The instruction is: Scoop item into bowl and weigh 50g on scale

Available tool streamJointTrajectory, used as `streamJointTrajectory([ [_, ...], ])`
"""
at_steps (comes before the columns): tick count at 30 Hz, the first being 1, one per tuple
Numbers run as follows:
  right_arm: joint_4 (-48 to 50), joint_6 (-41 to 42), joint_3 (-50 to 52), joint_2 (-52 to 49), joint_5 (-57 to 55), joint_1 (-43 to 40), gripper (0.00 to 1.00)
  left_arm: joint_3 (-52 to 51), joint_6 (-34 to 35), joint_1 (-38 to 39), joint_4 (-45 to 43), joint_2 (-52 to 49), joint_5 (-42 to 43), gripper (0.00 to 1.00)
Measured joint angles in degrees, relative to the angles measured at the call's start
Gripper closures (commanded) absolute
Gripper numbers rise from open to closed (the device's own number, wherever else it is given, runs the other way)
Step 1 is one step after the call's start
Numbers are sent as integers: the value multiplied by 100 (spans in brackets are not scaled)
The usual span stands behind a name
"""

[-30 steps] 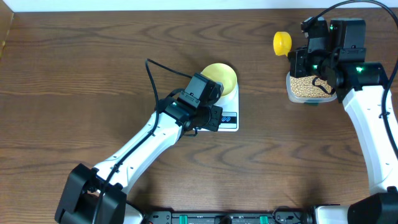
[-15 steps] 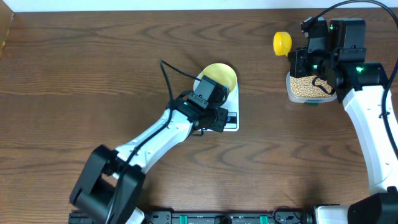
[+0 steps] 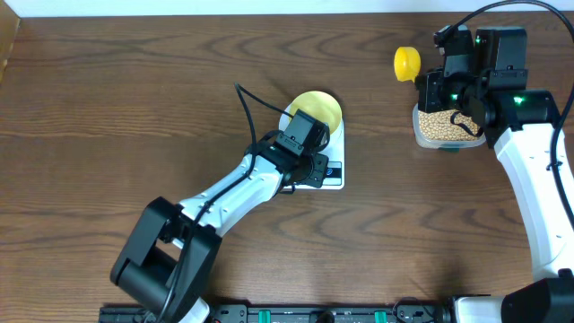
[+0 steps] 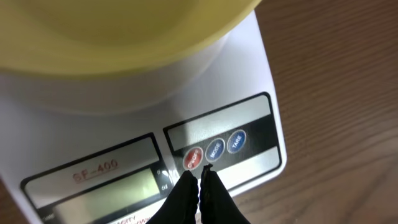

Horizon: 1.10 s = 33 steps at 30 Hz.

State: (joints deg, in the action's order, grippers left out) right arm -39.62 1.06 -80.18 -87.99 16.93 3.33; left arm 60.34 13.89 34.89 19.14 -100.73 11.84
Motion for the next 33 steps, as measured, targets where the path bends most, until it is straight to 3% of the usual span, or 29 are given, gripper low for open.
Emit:
streamJointTrajectory([
  [33,-2,0,0,0,0,0,99,0,0,4,-289,-413,-15,93],
])
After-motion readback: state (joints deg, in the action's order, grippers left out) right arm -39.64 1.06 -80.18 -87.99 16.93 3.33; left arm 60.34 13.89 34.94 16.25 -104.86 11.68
